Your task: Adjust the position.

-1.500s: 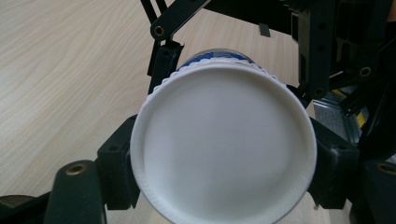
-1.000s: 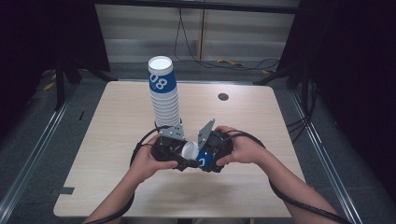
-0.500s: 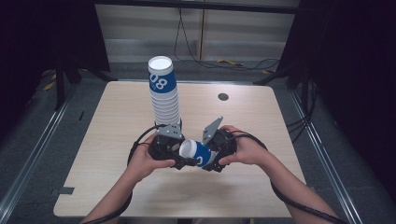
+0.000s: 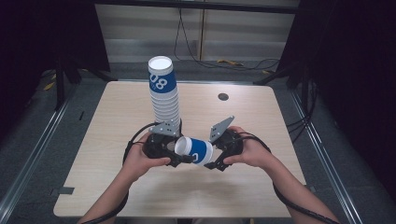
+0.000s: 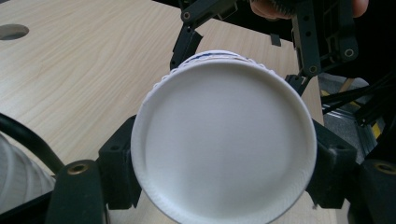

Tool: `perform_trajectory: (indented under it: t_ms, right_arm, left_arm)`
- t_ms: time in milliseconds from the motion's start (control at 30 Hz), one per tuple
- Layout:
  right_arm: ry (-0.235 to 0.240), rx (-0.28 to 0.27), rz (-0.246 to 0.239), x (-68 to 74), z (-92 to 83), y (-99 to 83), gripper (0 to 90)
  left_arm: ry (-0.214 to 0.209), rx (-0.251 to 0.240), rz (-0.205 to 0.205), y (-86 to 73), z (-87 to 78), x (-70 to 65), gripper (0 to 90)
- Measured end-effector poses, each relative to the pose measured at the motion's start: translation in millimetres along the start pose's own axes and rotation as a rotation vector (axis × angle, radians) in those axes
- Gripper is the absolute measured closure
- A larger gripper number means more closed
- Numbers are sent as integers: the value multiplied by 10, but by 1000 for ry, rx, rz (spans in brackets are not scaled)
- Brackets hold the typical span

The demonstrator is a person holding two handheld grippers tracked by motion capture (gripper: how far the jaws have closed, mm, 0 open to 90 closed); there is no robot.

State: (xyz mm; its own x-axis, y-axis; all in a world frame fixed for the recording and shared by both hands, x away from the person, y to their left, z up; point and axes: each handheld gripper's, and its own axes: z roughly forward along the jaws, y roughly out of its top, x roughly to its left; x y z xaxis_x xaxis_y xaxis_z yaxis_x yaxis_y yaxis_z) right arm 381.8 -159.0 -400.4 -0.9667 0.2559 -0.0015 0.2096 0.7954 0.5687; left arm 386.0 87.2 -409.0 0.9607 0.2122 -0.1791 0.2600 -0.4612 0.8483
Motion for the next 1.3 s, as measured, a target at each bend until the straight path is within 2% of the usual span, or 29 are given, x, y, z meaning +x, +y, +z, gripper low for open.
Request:
perform_trajectory:
  t_ms: [267,600,967,1300]
  right_arm:
    - [2,-96,52,-20,-18,-98,133]
    - [-24,-160,89,-23,-44,-185,134]
    - [-22,-204,117,0,-45,-245,134]
    - [-14,-264,144,34,-13,-283,134]
  left_arm:
    - [4,-8,-19,-24,-34,19,272]
    - [14,-22,-21,-35,-50,45,272]
    - [17,-28,-24,-43,-29,39,272]
    - [4,-52,-49,-75,-27,44,271]
